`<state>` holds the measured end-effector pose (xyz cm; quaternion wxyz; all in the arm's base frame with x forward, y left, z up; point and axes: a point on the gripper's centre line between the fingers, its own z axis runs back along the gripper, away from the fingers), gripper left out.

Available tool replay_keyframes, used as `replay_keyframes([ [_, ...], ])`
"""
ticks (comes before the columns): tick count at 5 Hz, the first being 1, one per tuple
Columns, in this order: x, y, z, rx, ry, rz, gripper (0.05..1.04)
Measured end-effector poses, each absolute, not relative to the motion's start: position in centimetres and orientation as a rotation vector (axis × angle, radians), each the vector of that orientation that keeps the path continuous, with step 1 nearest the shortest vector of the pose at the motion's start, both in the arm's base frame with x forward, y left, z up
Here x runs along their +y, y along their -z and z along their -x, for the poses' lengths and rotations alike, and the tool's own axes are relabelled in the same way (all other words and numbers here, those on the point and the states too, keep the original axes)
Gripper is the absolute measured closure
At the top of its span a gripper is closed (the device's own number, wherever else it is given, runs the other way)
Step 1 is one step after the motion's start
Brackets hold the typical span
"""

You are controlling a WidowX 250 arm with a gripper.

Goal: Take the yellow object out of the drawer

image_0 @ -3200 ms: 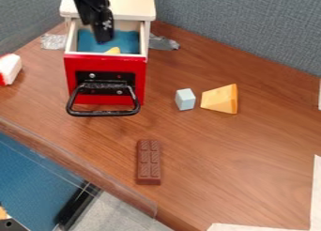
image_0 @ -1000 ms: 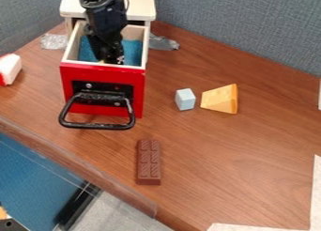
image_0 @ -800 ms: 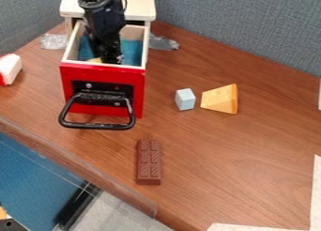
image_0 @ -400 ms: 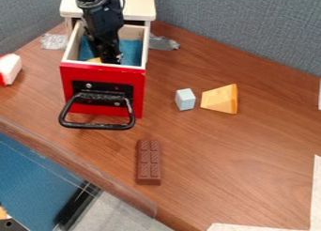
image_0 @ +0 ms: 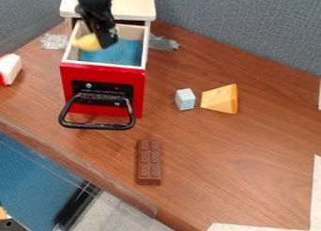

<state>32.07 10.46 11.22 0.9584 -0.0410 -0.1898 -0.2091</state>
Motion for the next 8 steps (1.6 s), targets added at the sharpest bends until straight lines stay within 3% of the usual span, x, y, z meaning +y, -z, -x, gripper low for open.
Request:
replay_keyframes([
  [1, 11.1, -13.7, -30.6, -0.435, 0.419, 0.097, 0.711],
  [3, 14.9, -14.4, -26.6, -0.442, 0.331, 0.062, 0.711],
  [5, 18.3, -10.8, -23.3, -0.357, 0.193, -0.021, 0.711],
  [8, 20.3, -3.0, -22.4, -0.221, 0.072, -0.071, 0.711],
])
